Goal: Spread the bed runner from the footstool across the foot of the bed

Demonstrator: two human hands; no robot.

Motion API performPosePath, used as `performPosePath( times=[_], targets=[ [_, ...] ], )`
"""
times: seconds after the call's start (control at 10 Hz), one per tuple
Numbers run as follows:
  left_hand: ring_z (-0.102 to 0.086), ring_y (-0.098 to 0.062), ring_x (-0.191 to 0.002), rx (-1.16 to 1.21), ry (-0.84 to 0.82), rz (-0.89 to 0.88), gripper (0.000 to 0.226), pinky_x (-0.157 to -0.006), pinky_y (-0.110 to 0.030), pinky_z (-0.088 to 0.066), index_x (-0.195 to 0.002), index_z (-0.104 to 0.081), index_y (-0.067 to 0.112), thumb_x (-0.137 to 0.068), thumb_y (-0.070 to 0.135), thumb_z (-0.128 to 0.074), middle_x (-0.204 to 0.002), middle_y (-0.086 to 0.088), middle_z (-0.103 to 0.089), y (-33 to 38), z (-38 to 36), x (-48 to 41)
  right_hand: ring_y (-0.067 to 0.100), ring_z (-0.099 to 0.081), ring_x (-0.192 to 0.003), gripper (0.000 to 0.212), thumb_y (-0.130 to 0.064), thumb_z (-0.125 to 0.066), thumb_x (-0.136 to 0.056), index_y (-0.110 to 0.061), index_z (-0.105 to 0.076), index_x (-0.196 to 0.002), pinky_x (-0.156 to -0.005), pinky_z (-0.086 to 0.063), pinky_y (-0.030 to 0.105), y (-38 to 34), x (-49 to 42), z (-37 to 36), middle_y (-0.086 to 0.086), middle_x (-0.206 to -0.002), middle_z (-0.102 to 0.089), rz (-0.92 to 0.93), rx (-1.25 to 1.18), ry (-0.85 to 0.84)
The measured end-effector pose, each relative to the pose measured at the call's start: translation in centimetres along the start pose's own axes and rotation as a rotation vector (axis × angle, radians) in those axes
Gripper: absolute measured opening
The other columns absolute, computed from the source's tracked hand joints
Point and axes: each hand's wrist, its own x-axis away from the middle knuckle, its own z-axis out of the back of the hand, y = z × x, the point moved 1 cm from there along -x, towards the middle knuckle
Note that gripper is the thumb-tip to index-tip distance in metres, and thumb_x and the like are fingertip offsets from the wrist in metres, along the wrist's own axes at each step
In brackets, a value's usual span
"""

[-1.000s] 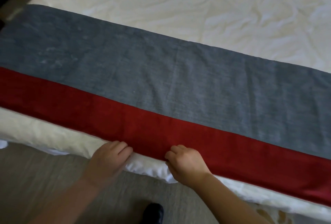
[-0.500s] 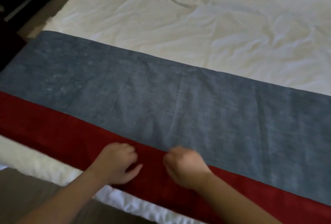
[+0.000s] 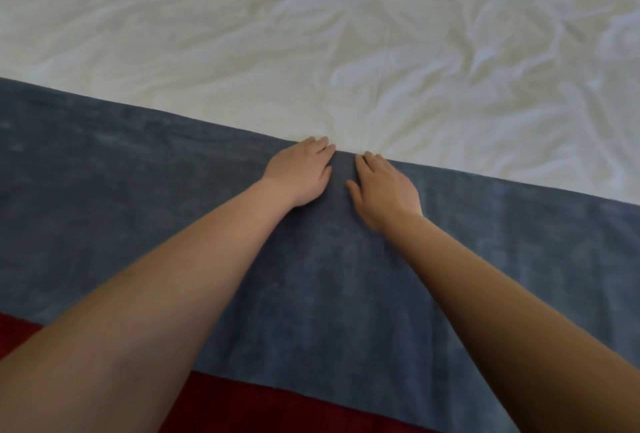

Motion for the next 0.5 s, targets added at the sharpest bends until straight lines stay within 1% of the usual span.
performPosePath(
  times=[0.1,0.2,0.3,0.4,0.5],
  targets=[
    [-0.004,-0.016,-0.147,-0.064,-0.1,-0.003,0.064,-0.119,-0.036,-0.01,-0.152,-0.006,0.018,-0.098,0.05,-0.02,-0.16,0.001,-0.002,-0.6,-1.7,-0.2,0.018,-0.009,-0.147,0.064,-0.048,-0.022,-0.099,-0.014,-0.013,-0.152,-0.118,-0.012,0.036,0.7,-0.2,-1.5,0.004,-0.16,-0.012,0.004,0.031,-0.079],
    [0.003,-0.013,-0.146,-0.097,-0.102,0.01,0.067,-0.12,-0.036,-0.004,-0.152,0.001,0.022,-0.096,0.056,-0.012,-0.16,0.004,0.006,-0.8,-2.1,-0.6,0.016,-0.005,-0.147,0.065,-0.051,-0.018,-0.099,-0.016,-0.009,-0.153,-0.119,-0.007,0.037,1.0,-0.5,-2.0,0.002,-0.16,-0.008,-0.009,0.037,-0.076],
    [-0.007,-0.016,-0.146,-0.08,-0.101,0.005,0.065,-0.119,-0.038,-0.013,-0.152,-0.008,0.021,-0.096,0.053,-0.022,-0.16,0.003,-0.004,-0.7,-1.6,-0.9,0.017,-0.011,-0.146,0.064,-0.05,-0.022,-0.099,-0.016,-0.014,-0.152,-0.118,-0.012,0.037,1.1,-0.4,-1.6,0.001,-0.159,-0.015,0.005,0.039,-0.077],
    [-0.049,-0.025,-0.121,-0.057,0.043,-0.057,0.05,-0.094,-0.042,-0.045,-0.131,-0.049,0.02,-0.09,0.048,-0.043,-0.134,-0.002,-0.052,-0.6,1.5,-0.9,0.021,-0.04,-0.132,0.053,-0.045,-0.037,-0.096,-0.018,-0.039,-0.141,-0.107,-0.031,0.036,1.0,-0.8,1.2,0.003,-0.144,-0.045,0.04,0.01,-0.033],
    [-0.057,-0.026,-0.108,-0.035,0.151,-0.007,0.052,-0.083,-0.038,-0.049,-0.126,-0.053,0.022,-0.081,0.048,-0.051,-0.121,-0.002,-0.06,-0.1,5.6,-0.9,0.027,-0.055,-0.109,0.051,-0.044,-0.05,-0.087,-0.016,-0.047,-0.13,-0.091,-0.04,0.038,0.8,-1.0,5.1,0.006,-0.12,-0.059,-0.059,0.045,0.025]
  ],
)
